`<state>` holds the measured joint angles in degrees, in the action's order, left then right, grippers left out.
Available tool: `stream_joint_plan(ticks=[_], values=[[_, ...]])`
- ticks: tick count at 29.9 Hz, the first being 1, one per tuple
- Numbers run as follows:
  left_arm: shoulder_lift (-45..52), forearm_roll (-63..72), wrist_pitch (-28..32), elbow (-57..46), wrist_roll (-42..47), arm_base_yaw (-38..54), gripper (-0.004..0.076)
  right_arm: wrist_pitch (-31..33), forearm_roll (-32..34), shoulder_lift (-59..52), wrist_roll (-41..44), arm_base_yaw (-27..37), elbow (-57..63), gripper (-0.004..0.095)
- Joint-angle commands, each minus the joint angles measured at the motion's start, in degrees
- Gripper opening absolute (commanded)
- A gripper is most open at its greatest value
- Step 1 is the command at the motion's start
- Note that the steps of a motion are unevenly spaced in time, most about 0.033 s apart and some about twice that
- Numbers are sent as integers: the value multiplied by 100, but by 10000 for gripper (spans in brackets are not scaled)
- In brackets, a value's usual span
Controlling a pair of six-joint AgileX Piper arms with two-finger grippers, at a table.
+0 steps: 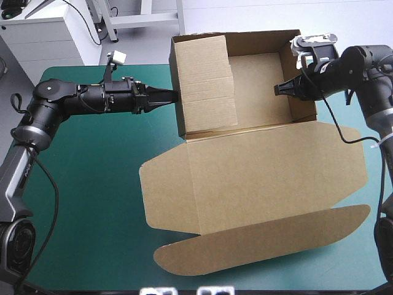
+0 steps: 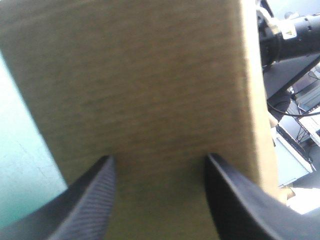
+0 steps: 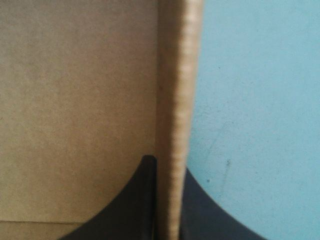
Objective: Fold the box
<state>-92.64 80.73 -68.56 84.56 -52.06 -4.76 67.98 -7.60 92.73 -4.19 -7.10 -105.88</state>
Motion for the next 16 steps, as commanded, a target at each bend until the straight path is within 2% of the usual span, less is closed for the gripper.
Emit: stream_joint_plan(ticks=[1, 3, 10, 16], values=[[289, 601, -535, 362, -32, -203, 589, -317, -314, -217, 83, -52, -159, -16], [289, 612, -523, 474, -1, -270, 617, -372, -252, -217, 176, -52, -159, -16], [289, 164, -405, 826, 307, -300, 617, -486, -312, -217, 276, -52, -159, -16], [289, -897, 280, 1234, 1135, -340, 612, -748, -92, -217, 607, -337, -159, -16]])
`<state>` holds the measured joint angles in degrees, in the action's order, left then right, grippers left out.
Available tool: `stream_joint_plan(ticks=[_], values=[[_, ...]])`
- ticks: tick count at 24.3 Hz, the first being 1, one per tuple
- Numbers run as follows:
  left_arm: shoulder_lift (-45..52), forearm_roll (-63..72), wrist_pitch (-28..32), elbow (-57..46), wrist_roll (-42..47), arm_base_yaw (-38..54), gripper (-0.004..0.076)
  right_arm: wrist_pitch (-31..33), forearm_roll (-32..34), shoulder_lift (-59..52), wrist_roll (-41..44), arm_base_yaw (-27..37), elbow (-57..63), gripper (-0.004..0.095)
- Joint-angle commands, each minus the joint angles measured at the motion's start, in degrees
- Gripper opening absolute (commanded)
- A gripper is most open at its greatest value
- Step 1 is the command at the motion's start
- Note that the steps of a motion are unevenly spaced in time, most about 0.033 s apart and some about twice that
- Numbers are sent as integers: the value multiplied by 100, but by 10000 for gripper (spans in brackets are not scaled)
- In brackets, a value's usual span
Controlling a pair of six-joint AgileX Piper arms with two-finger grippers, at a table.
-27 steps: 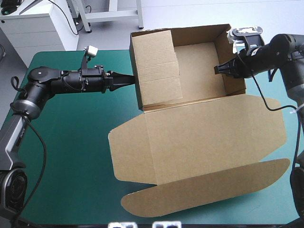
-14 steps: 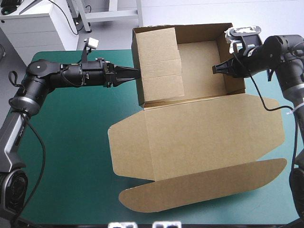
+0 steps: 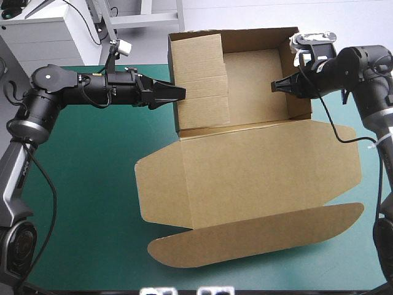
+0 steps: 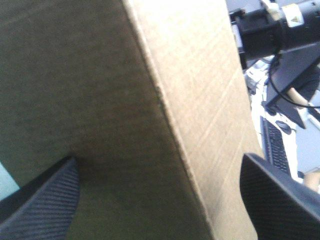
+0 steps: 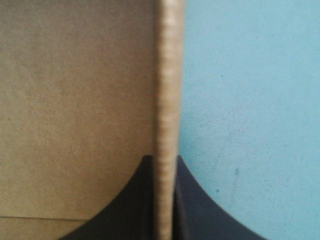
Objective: Fold the box
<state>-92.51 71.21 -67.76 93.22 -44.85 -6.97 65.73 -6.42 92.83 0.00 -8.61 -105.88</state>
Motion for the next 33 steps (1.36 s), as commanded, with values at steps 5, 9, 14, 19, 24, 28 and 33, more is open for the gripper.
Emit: stream_joint_plan(ticks=[5, 9, 14, 19, 24, 28, 33], values=[[253, -2748, 707, 1257, 2119, -826, 601, -897, -77, -227, 561, -560, -159, -16], [253, -4723, 1016, 1671, 3407, -1506, 595, -897, -39, -204, 653, -677, -159, -16], [243, -7077, 917, 1727, 4828, -2198, 552, -872, -115, -178, 696, -702, -159, -16], [243, -7477, 775, 1737, 5245, -2247, 549, -881, -96, -178, 696, -702, -159, -16], [243, -7519, 811, 1737, 5523, -2247, 427, -882, -117, -178, 656, -702, -159, -16], [243, -7542, 817, 1737, 5543, -2247, 177, -912, -182, -178, 631, -702, -159, -18], [243, -7554, 842, 1737, 5531, -2247, -8, -951, -193, -178, 602, -702, -159, -18]])
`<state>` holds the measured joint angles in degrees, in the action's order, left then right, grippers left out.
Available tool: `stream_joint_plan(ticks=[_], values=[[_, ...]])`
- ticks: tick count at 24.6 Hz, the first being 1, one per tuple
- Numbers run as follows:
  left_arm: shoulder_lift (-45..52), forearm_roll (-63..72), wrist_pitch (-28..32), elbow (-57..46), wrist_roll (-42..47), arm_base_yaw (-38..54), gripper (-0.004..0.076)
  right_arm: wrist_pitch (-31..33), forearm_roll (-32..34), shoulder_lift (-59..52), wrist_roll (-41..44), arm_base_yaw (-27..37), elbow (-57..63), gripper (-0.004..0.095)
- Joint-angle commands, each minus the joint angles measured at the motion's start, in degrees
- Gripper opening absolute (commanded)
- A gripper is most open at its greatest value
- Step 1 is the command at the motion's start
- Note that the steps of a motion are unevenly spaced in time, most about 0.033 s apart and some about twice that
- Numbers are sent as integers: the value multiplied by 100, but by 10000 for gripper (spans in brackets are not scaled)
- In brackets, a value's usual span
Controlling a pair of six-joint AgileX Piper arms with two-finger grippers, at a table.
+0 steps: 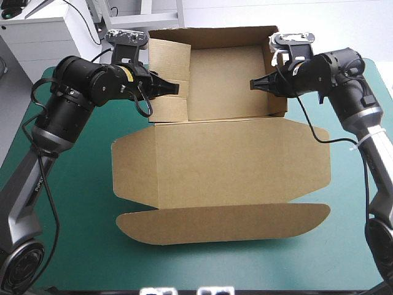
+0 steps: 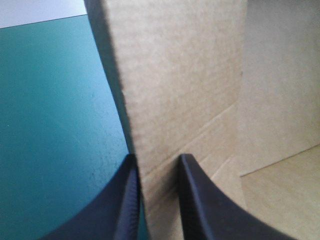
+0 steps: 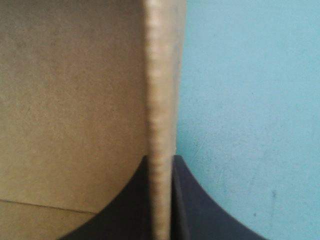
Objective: Fold the box
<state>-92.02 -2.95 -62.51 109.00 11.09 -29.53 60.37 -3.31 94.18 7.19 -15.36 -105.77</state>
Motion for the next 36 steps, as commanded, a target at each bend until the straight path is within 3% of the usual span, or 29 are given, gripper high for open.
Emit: stream_joint_plan(ticks=[1, 8, 13, 17, 19, 23, 24, 30, 36], values=[[194, -147, 327, 159, -63, 9, -8, -420, -505, -312, -117, -27, -170, -18], [194, -147, 489, 159, -108, 9, -8, -417, -494, -312, -174, -27, -170, -20], [42, -147, 242, 159, -305, 9, -8, -177, -469, -312, -367, -27, -170, -18], [-241, -147, 83, 159, -388, 9, -8, 173, -344, -191, -458, -27, -170, -18], [-529, -147, -64, 159, -452, 9, -8, 716, -264, 80, -517, -27, -170, -18], [-889, 88, -268, 159, -525, 68, -7, 777, -615, 529, -585, -27, -170, -18], [-936, 295, -280, 159, -525, 138, 5, 733, -712, 568, -602, -27, -170, -18], [-1011, 1544, -454, 159, -675, 745, 294, 605, -803, 598, -645, -27, -170, -18], [-1051, 1527, -428, 159, -675, 817, 316, 353, -1125, 598, -719, -27, -170, -19]])
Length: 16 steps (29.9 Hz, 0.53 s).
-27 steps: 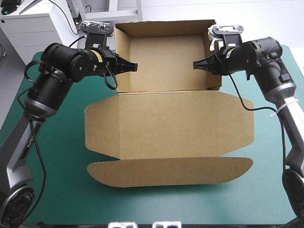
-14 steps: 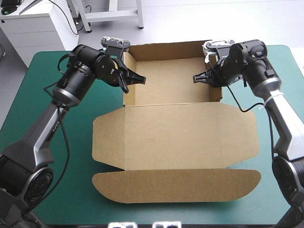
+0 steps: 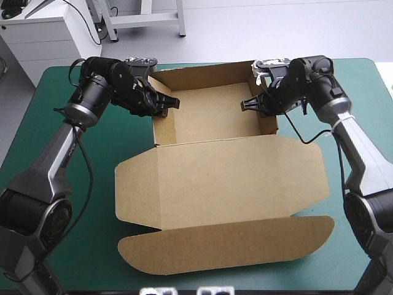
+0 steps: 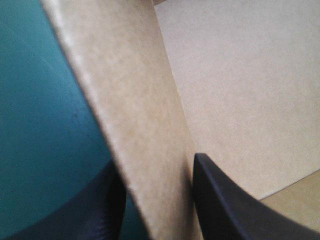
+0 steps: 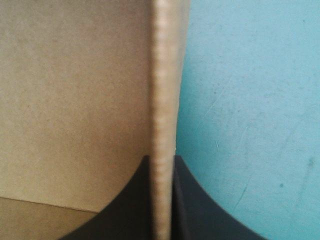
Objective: Fold the box
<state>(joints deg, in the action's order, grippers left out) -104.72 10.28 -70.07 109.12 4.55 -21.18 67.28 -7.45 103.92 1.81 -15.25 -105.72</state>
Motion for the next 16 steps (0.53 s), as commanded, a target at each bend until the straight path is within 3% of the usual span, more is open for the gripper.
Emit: stream_joint_plan(ticks=[1, 5, 10, 16], values=[[200, 231, 354, 146, -21, -19, 316, -369, -752, -376, -181, -38, -175, -19], [136, 343, 352, 146, -21, -19, 276, -432, -784, -376, -181, -38, -175, -18], [117, 355, 317, 146, -143, -19, -12, -547, -697, -376, -129, -38, -175, -18], [27, 329, 378, 146, -345, -19, -6, -535, -697, -367, -181, -38, -175, -18]])
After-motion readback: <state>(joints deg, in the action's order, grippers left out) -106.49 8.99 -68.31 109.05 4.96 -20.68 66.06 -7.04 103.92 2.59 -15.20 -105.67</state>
